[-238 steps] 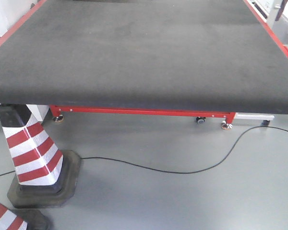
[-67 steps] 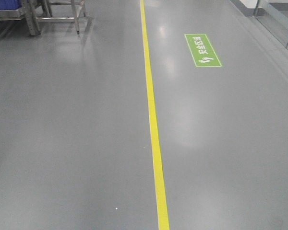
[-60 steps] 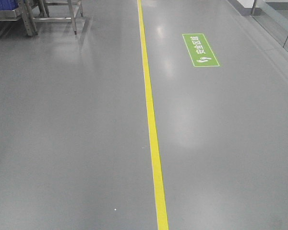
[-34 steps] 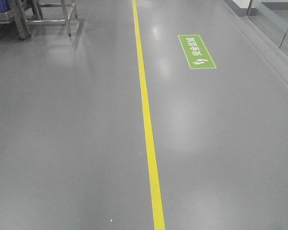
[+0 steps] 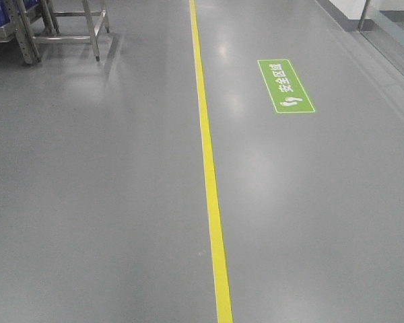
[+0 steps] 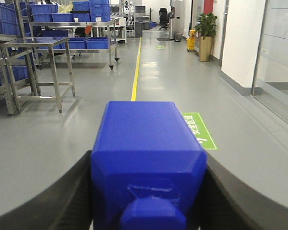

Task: Pour parts from conveyor to right shelf

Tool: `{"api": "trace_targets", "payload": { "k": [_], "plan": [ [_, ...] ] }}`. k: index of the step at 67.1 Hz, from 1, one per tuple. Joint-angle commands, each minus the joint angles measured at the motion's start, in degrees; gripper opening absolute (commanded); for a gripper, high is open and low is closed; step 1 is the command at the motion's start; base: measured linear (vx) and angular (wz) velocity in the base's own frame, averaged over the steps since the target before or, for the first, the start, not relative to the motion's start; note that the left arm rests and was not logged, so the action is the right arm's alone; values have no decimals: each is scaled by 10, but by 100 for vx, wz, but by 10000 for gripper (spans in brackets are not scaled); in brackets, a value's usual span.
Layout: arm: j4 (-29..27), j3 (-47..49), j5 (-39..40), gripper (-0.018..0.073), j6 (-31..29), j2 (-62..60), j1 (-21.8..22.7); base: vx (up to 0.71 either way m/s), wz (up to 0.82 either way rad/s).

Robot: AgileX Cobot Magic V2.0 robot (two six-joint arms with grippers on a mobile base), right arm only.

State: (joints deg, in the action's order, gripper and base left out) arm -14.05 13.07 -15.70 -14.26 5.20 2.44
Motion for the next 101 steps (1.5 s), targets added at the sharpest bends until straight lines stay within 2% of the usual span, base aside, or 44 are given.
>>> {"api": "trace_targets", "payload": {
  "k": [1, 49, 101],
  "plan": [
    [-1, 15, 46, -1, -4, 7, 3, 51, 9],
    [-1, 15, 45, -1, -4, 7, 3, 52, 1],
    [-1, 15, 45, -1, -4, 7, 3, 65, 1]
  ]
}}
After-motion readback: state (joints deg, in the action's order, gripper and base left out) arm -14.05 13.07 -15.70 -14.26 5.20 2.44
